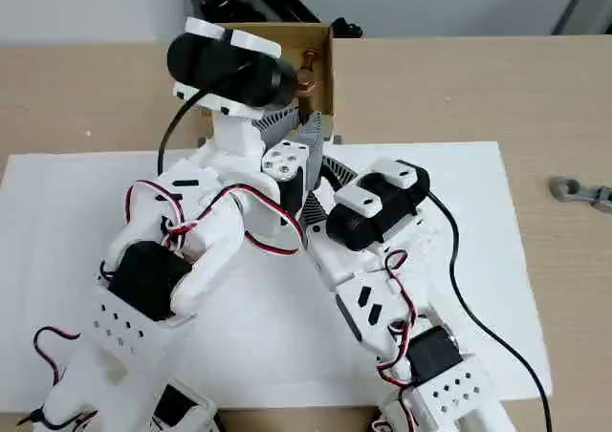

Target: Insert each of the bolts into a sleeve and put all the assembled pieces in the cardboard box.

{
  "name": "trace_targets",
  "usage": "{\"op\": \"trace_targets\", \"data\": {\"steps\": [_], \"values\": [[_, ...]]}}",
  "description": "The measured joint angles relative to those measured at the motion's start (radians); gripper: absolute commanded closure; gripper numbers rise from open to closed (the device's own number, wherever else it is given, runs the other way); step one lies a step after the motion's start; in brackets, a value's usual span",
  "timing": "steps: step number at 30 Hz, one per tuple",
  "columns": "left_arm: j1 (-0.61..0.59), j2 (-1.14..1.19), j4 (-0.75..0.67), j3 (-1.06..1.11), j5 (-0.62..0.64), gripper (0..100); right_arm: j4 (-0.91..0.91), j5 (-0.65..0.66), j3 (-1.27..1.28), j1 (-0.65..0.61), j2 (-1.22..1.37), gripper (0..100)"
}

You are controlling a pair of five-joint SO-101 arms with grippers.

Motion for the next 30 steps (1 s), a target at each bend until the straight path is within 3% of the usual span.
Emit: {"op": "trace_targets", "data": {"steps": [30], "values": [[0.003,-0.003,0.098,-0.028,0.023,100,0.035,0.000,0.008,0.000,0.000,99.5]]}}
